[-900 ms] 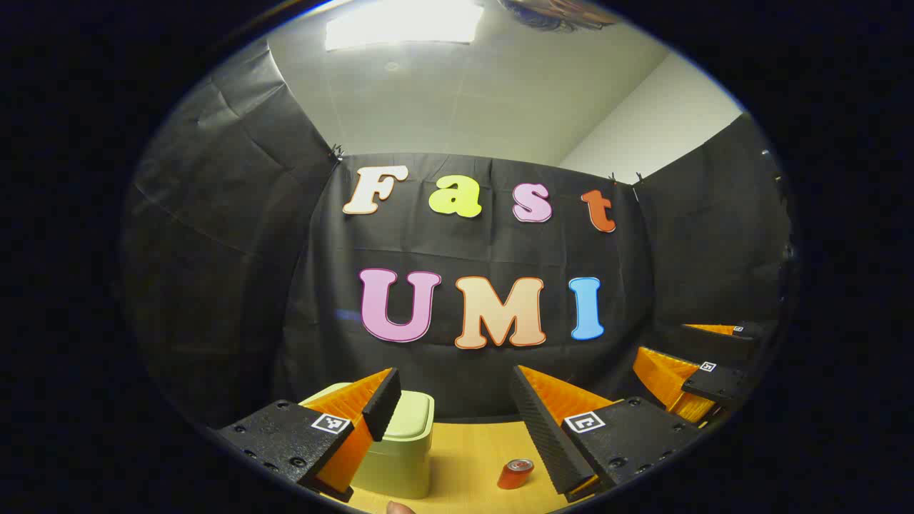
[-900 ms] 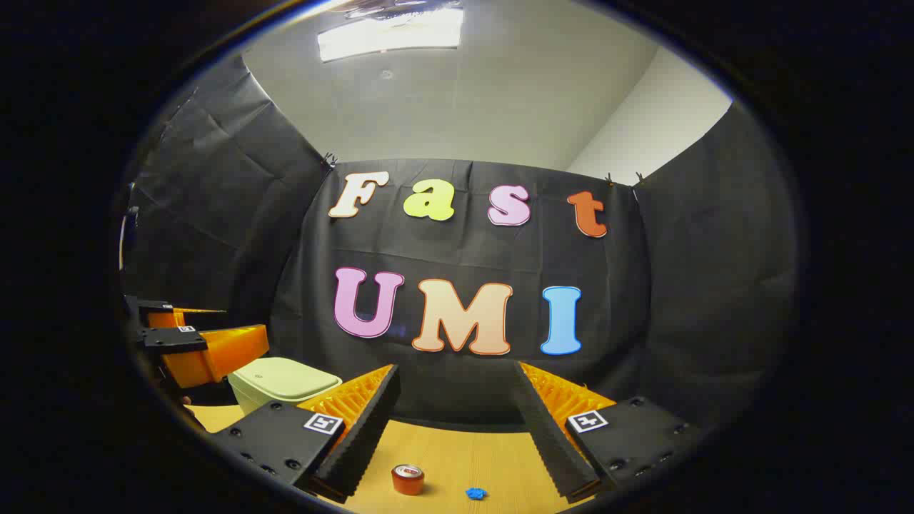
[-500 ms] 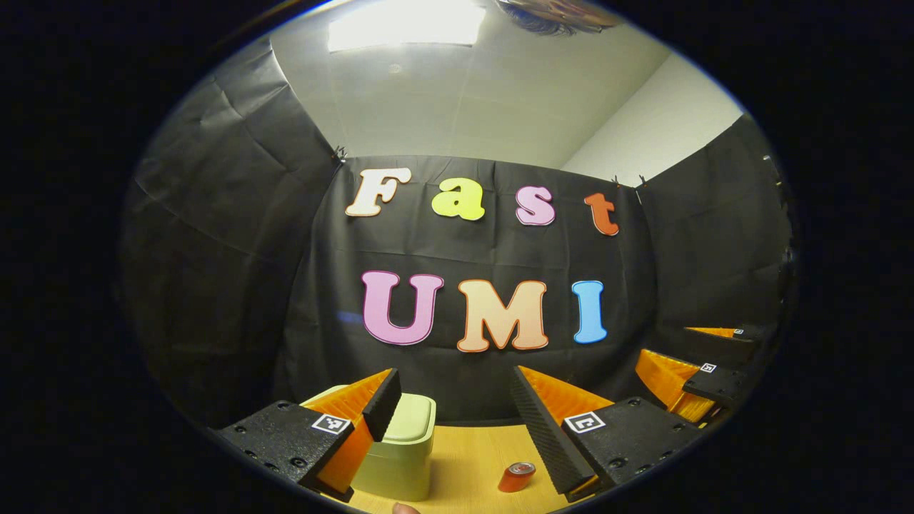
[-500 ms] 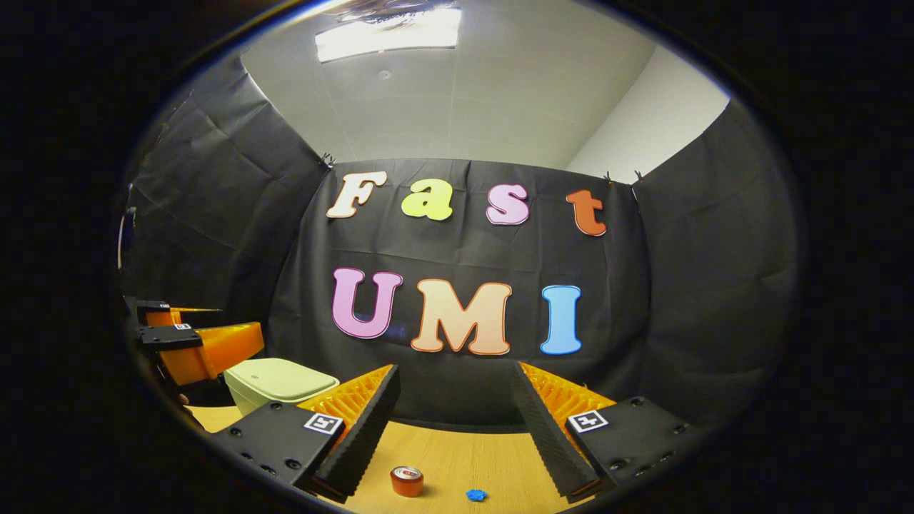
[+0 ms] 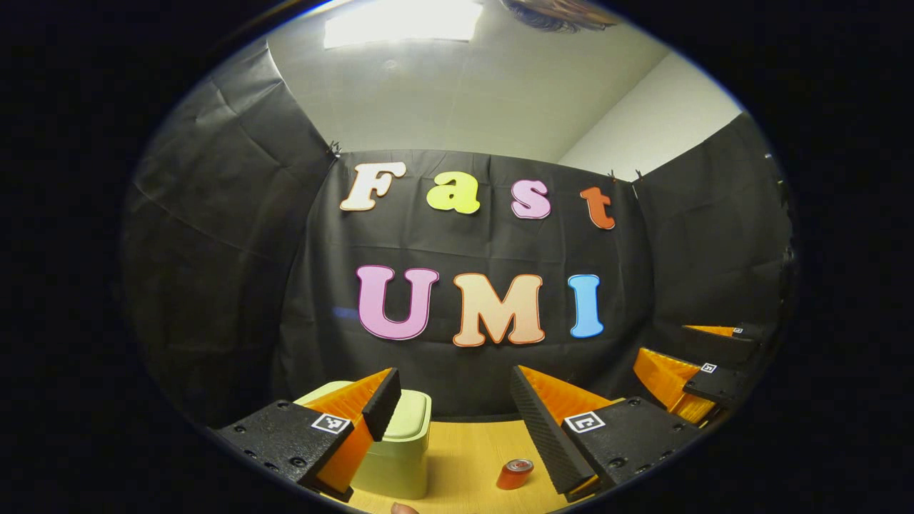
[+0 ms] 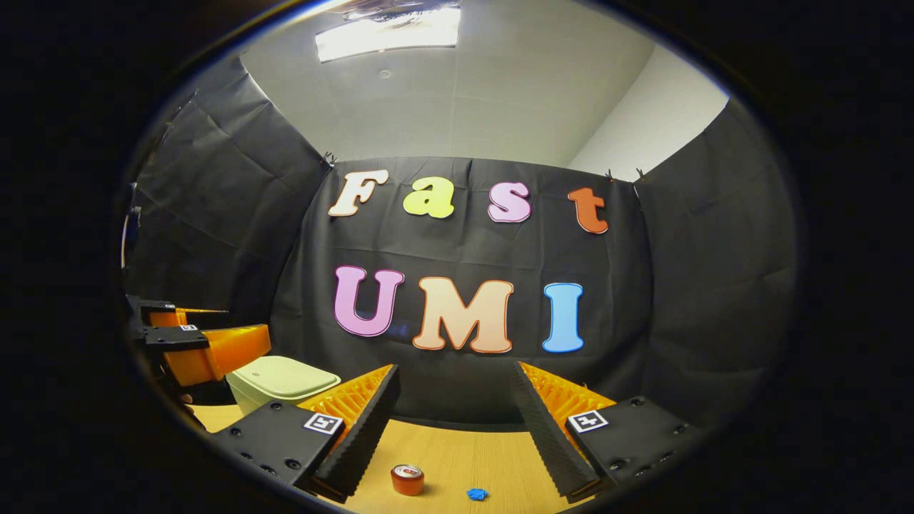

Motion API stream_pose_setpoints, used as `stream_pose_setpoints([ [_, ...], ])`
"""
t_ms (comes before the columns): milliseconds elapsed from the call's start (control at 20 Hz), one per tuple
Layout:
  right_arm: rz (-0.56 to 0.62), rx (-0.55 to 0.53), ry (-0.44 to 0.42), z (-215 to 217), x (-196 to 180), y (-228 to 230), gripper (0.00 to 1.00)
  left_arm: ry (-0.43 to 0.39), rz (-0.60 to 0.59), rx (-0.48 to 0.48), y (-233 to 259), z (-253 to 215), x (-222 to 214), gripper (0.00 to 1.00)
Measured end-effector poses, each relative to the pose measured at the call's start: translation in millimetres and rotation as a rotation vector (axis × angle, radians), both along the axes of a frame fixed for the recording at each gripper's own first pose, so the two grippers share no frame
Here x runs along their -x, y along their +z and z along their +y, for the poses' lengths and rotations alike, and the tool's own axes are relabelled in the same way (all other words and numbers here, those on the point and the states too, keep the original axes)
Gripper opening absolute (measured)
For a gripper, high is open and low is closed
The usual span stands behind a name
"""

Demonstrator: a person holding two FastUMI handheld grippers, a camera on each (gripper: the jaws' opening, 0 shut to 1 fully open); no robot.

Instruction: Press the lid of the desktop garbage bin to open it, pick up the crumpled paper on the desktop and throw it into the bin, then pick up the pop can on the desktop and drop it into the bin, and finally close the garbage bin lid.

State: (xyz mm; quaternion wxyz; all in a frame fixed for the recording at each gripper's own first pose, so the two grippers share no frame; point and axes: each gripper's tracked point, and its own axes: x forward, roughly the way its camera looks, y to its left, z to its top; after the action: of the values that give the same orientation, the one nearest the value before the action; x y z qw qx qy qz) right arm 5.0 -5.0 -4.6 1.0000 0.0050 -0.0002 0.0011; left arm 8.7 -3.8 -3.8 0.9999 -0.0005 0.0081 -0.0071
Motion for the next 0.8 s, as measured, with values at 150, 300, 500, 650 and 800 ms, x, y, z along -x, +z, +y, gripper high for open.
stream_pose_setpoints([
  [150,-0.005,0.001,0.0,0.1,1.5,-0.4,0.98,0.003,-0.001,-0.002,-0.2,0.3,0.6,0.93],
  [300,-0.004,0.001,0.002,1.1,1.9,-0.4,0.98,0.003,0.003,0.001,-2.1,1.0,-0.9,0.92],
  [500,0.009,-0.008,0.005,0.7,0.0,-3.4,0.98,0.001,0.012,0.001,-4.0,2.6,-1.9,0.92],
  [650,0.005,-0.003,0.005,1.1,-1.1,-3.2,0.98,0.007,0.022,-0.003,-6.9,7.3,-4.7,0.92],
  [800,0.019,-0.01,0.016,4.8,-2.9,-8.7,0.98,0.017,0.024,-0.014,-7.4,16.9,-10.4,0.92],
])
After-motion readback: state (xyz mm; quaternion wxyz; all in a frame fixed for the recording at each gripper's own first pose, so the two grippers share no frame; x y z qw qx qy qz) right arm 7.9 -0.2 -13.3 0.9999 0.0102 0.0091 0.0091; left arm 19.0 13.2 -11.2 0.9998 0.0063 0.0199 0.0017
